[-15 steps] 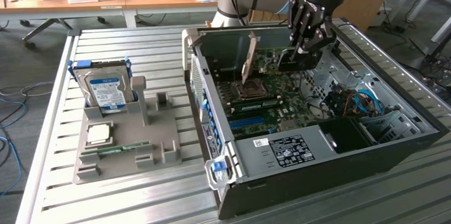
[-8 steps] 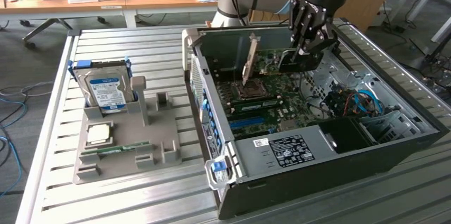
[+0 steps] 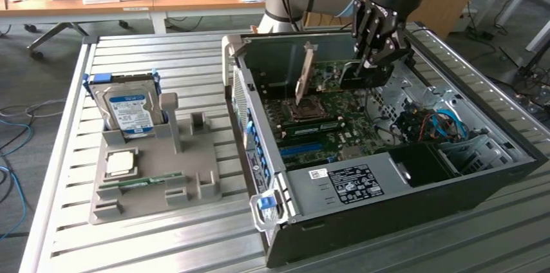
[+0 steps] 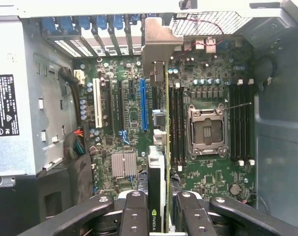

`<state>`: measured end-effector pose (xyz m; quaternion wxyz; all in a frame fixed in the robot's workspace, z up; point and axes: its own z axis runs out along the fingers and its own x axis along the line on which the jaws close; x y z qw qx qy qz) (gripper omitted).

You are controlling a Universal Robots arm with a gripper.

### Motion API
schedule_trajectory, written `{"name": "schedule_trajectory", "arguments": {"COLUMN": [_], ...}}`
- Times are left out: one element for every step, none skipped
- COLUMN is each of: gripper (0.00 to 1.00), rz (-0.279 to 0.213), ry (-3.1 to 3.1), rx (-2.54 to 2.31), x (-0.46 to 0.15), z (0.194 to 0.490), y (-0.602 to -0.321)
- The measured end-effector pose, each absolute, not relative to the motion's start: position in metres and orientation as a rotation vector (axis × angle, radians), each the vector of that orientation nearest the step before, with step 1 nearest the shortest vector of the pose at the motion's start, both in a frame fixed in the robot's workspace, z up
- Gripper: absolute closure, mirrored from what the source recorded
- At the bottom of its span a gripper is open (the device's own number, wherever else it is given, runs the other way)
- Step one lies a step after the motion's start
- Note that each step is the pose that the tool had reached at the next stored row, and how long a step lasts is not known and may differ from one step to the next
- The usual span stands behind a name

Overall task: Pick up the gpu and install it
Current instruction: 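Insert the gpu into the slot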

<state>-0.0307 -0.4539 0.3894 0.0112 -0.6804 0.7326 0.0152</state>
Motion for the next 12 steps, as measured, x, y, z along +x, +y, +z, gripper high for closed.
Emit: {"name": "schedule_trajectory", "arguments": {"gripper": [0.73, 0.73, 0.73, 0.73, 0.73, 0.73, 0.73, 0.73, 0.73, 0.73, 0.73, 0.73], "rz": [0.047, 0.047, 0.047, 0.047, 0.047, 0.047, 0.047, 0.047, 0.047, 0.047, 0.047, 0.047], "ry": [2.285, 2.285, 2.285, 2.285, 2.285, 2.285, 2.285, 2.285, 2.285, 2.285, 2.285, 2.285], "rx": [-2.123, -2.123, -2.123, -2.123, -2.123, -2.123, -2.123, -2.123, -2.123, -2.122, -2.123, -2.123], "x": [-0.0307, -0.0307, -0.0307, -0.0307, -0.0307, -0.0307, -0.0307, -0.0307, -0.0307, -0.0307, -0.0307, -0.0307], "z": [0.3888, 0.3881, 0.3875, 0.3869, 0.3864, 0.3861, 0.3861, 0.3861, 0.3861, 0.3860, 0.3860, 0.3860], "y": [-0.4539, -0.4539, -0.4539, -0.4539, -0.4539, -0.4539, -0.4539, -0.4539, -0.4539, -0.4539, -0.4539, -0.4539]}}
